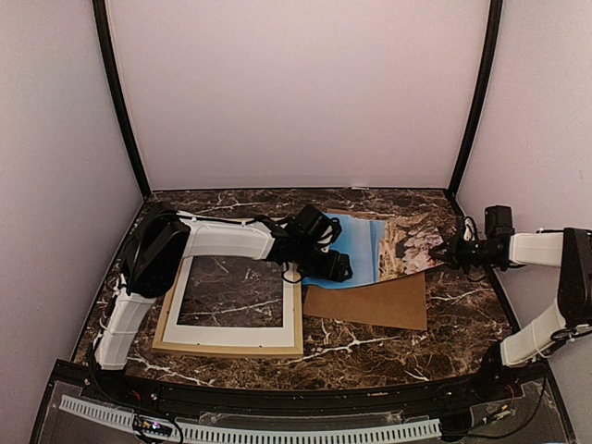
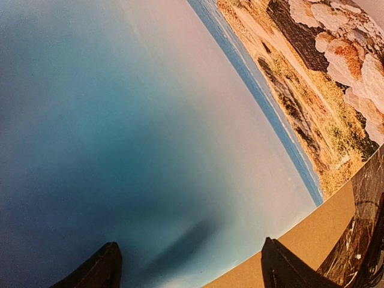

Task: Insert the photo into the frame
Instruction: Pick up the photo from the backboard.

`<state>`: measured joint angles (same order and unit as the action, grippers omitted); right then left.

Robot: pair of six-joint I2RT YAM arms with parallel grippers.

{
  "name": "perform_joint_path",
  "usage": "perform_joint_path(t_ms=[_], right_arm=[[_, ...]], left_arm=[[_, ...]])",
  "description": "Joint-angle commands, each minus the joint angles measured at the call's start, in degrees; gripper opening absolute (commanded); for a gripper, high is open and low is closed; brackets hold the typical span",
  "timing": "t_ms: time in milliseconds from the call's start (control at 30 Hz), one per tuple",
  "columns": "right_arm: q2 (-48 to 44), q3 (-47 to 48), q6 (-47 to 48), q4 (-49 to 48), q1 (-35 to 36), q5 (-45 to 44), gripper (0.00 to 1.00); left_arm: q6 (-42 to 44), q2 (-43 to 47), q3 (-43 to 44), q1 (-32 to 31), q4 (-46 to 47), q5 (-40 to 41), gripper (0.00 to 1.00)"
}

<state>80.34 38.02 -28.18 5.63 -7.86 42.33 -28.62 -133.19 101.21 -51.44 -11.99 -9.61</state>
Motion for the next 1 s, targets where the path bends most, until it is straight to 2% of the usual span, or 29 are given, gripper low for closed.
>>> perform_joint_path(t_ms=[0,167,367,500,667,967], right_arm=[[-2.9,3.4,2.3,4.6,0.2,-4.9,0.02],[-6.8,8.7,5.9,11.2,0.6,-6.6,0.0],[-11.2,17.3,8.6,17.0,3.6,-9.3,0.0],[-12.6,25.5,10.4,20.9,10.2,-18.5,0.0],[-11.0,39.5,13.4,26.7,17.2,-29.1,0.0],[0.1,61.9,20.4,39.1,31.8,-49.0,0.0]], left_arm=[[0.6,1.4,-5.0,-0.2,-3.8,-1.1,0.84],[3.6,8.7,-11.4,-0.1,7.0,-2.0,0.85],[10.5,20.1,-17.0,-0.1,13.1,0.3,0.85],[12.0,25.5,-17.3,0.6,12.9,0.6,0.86],[8.8,29.7,-16.3,3.3,8.7,-0.3,0.86],[4.5,34.9,-17.0,8.5,4.3,-1.5,0.86]])
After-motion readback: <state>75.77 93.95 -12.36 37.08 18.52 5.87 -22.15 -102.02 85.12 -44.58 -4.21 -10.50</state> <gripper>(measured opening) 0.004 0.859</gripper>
